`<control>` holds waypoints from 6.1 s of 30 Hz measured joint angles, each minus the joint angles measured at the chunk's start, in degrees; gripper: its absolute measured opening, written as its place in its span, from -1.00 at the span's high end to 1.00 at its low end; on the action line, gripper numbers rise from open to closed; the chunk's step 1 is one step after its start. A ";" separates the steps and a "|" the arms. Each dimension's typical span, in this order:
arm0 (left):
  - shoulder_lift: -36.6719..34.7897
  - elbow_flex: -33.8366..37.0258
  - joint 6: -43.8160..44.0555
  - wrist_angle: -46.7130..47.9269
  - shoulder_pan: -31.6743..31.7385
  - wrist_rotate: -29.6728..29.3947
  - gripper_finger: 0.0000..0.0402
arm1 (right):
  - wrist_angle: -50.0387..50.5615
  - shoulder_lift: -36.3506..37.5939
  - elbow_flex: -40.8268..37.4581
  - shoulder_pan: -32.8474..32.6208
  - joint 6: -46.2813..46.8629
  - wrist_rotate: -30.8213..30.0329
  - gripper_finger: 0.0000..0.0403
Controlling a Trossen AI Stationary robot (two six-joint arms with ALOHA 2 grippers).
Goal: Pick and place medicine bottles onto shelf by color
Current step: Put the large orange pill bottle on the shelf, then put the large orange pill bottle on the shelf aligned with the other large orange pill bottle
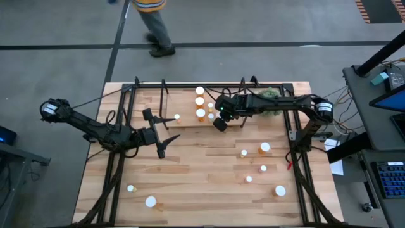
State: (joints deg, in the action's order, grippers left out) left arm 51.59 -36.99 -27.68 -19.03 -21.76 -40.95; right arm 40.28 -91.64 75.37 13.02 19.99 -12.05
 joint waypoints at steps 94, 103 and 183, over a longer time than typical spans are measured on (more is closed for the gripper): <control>41.81 -32.02 120.48 72.52 -25.98 49.17 -0.37 | -45.34 22.21 -32.04 -29.62 -28.98 -3.80 0.96; 42.25 -32.00 123.31 71.97 -25.94 47.69 -0.49 | -45.36 22.21 -32.04 -29.62 -28.06 -3.80 0.96; 47.78 -47.65 55.98 90.00 -15.03 37.14 -0.09 | -43.61 22.21 -32.91 -29.62 -29.63 -3.82 0.96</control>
State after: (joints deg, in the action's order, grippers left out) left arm 99.37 -84.64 28.30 70.98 -36.79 -3.81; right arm -3.33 -69.43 42.46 -16.60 -9.65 -15.88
